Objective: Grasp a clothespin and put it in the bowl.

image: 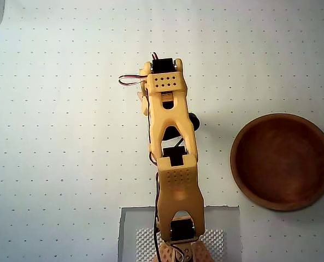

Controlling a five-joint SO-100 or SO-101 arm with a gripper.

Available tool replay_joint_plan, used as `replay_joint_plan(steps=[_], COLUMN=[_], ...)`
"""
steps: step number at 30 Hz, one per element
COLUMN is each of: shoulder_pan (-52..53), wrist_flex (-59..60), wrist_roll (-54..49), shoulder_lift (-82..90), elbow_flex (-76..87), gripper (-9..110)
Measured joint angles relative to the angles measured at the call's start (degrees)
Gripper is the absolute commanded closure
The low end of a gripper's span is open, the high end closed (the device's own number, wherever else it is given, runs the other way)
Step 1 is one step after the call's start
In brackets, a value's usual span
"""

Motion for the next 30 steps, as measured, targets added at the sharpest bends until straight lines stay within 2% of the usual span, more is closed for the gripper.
replay_joint_plan(steps=[11,30], shoulder_pan=[0.00,-4.31], wrist_flex=[0.00,0.00], wrist_roll=[0.00,-3.08], shoulder_lift=[-11.07,-12.57], elbow_flex=[-11.43,-11.78], gripper=[80,80])
